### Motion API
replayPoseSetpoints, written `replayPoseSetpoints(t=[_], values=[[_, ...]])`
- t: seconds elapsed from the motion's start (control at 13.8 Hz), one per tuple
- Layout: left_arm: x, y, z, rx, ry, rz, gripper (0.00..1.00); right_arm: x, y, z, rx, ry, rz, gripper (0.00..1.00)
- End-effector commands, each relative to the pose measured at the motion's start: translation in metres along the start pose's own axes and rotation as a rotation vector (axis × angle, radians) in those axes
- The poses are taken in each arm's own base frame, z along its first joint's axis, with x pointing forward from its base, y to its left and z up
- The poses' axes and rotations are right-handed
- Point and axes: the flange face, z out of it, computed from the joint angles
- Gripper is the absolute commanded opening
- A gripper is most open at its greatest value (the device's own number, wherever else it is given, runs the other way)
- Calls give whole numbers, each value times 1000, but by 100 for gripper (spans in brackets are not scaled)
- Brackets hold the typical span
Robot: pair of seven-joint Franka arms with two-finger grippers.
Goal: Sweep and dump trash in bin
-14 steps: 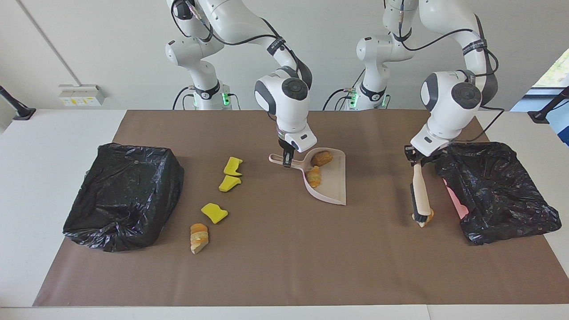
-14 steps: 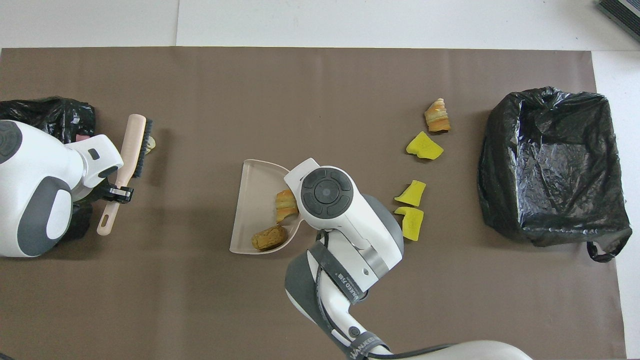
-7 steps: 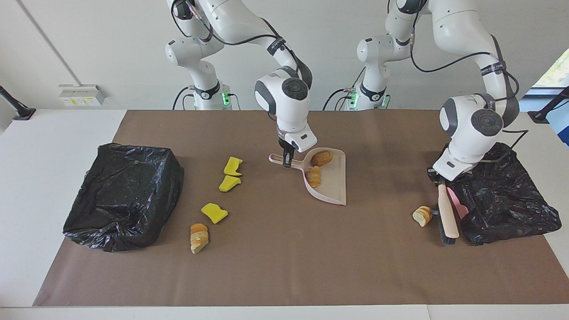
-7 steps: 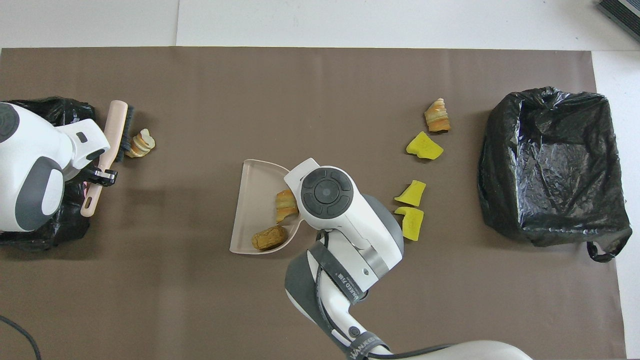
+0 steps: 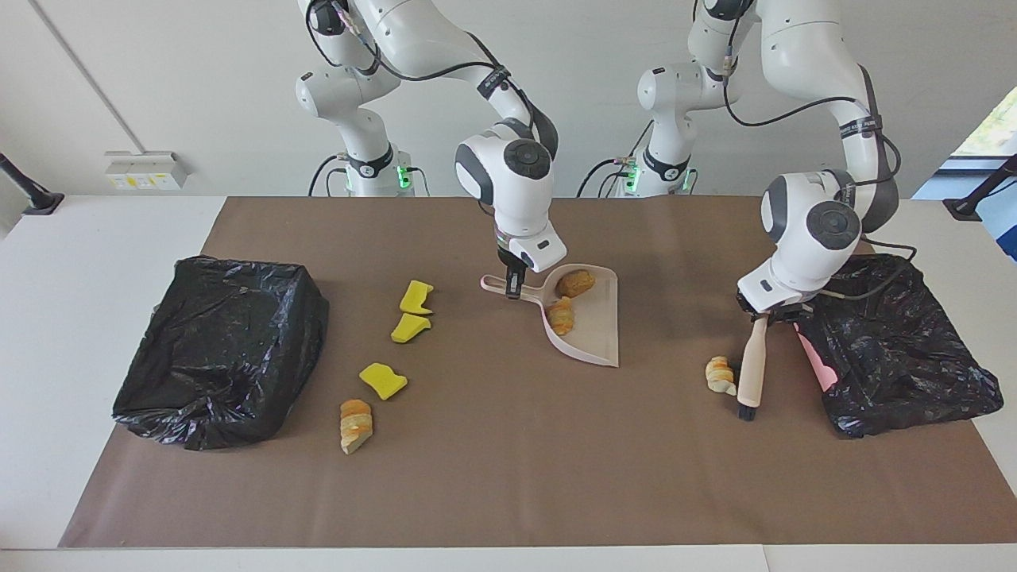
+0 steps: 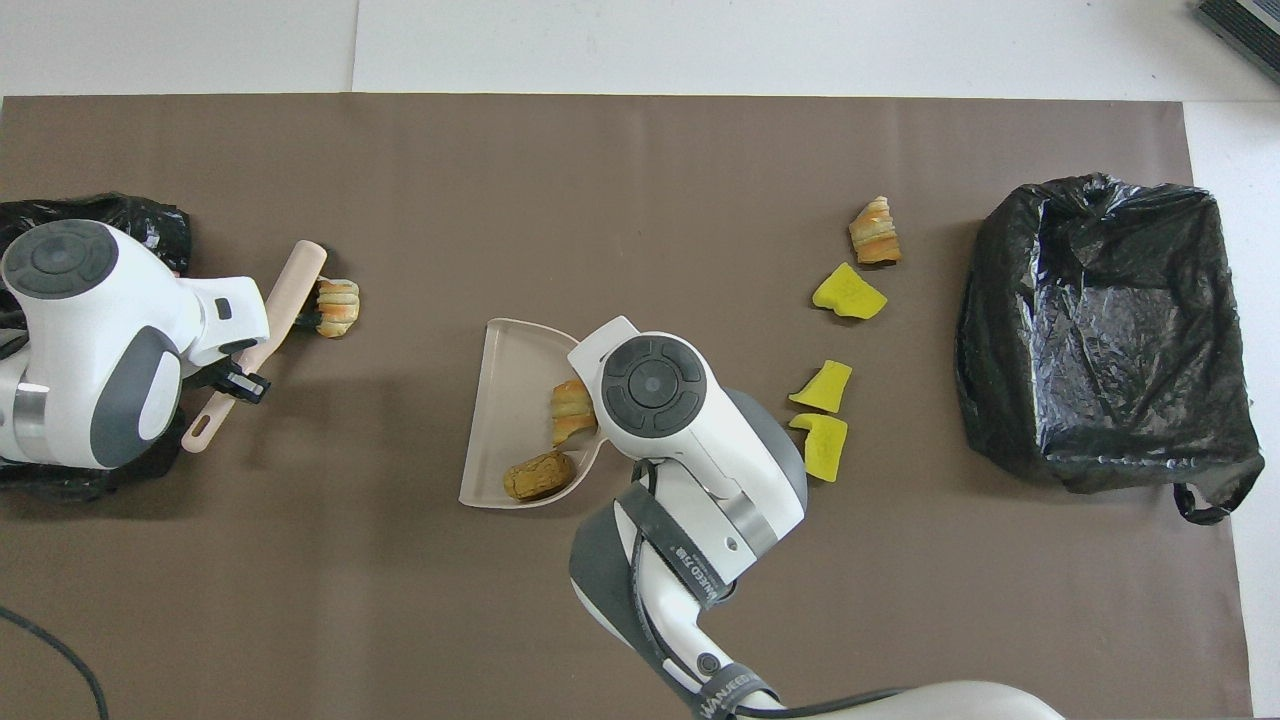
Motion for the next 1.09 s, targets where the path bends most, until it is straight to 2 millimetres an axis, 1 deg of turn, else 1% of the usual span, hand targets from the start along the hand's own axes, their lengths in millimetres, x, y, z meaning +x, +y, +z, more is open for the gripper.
replayPoseSetpoints(t=[0.0,0.07,0.29,0.36,0.51,0.65,0.72,0.87,1.01], values=[[-7,72,2,-74,-24,68,0,3,1,3,-4,17,13,0],[-6,98,2,-106,-26,76,0,3,1,2,-5,18,13,0],[-7,159,-4,-131,-30,65,0,3,1,3,-4,17,13,0],[-6,176,-6,-154,-40,52,0,3,1,3,-4,17,13,0],[-6,198,-16,-237,-96,-42,0,3,1,3,-4,17,13,0],[0,194,-41,-260,-92,-89,0,3,1,3,-4,17,13,0],[2,186,-50,-264,-88,-110,0,3,0,2,-4,17,13,0],[-3,172,-62,-263,-69,-200,0,2,1,3,-2,15,14,0],[-4,171,-67,-256,-77,-356,0,2,1,3,-2,15,14,0]])
